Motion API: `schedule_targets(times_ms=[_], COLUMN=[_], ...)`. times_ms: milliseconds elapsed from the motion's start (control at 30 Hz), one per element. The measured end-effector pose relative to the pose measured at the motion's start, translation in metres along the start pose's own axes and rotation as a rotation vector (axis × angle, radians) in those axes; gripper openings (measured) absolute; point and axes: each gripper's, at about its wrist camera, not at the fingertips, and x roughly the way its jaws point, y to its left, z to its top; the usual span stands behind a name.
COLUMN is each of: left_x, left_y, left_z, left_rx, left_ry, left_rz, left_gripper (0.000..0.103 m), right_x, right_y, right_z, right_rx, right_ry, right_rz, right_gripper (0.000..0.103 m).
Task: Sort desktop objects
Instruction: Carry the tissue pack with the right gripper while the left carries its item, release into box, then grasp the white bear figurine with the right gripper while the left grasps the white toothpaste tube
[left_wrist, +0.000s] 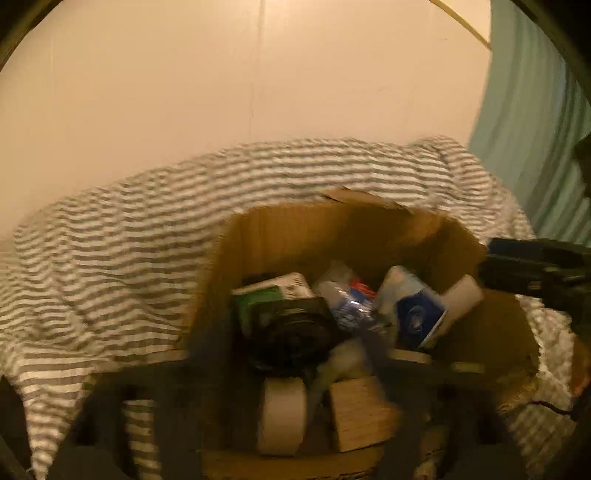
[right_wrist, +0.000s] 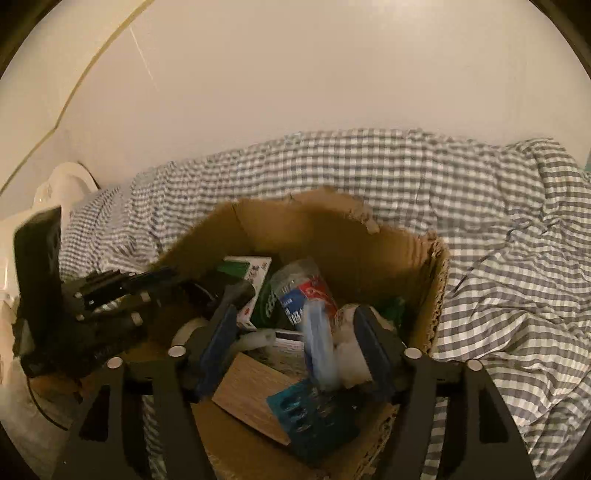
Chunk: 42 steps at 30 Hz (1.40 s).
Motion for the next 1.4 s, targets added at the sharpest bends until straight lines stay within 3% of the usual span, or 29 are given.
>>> schedule_targets(times_ms=[67,333,433,600,733,833,967,1133,1233,1300,1400], left_x=[-0.015,-0.063,-0.088,-0.125,-0.138,-0.142,-0.134,-0.121,-0.107,-0.095,-0.083], left_y=[0.004,0.018,0.020,0.018,0.011,-0.004,-0.018,-0.048,-0.057,-0.056,-0.049], left_z=[-0.002,-0.017,-0.040,-0.113,-0.173,-0.215,-0.251,-0.278,-0.287,-0.299,-0.305], left_rx=[-0.033,-0.152,-0.194,-0.235,-0.230,-0.236,-0.269,-0.233,-0.239,-0.270,-0.317], left_ry=[-0.058,-0.074,-0.077,-0.054,0.044,0.140,0.280,0.415,0.475,0.548,0.596], left_rz=[0.027,0.018,-0.002,0.051,0.077,0.172,0.106,-0.026,-0.059,-0.085,-0.089], left_gripper=[0.099,0.099,0.099,0.099,0.099,0.099,0.099,0.090,0.074,0.069,0.069], right_x=[-0.013,-0.056,-0.078,-0.116,-0.117,-0.106,-0.091,-0.071,-0.054,-0.043,-0.030], right_y=[0.004,0.025,0.038,0.055,0.063,0.061,0.073,0.089,0.092,0.091,0.095], right_z=[0.003,-0.011,-0.031,-0.094,-0.155,-0.199,-0.231,-0.258,-0.279,-0.288,-0.298], right_rx=[-0.013,-0.049,-0.082,-0.074,-0.099,-0.037,-0.051,-0.120,-0.141,-0.129,-0.143], right_ry=[-0.026,-0.075,-0.087,-0.096,0.002,0.087,0.175,0.318,0.429,0.490,0.556], right_rz=[0.004,-0.016,-0.021,0.018,0.011,0.029,0.038,0.052,0.061,0.094,0.115], right_gripper=[0.073,0.073,0.073,0.073,0.073,0.072,0.069,0.062,0.032,0.032,0.032])
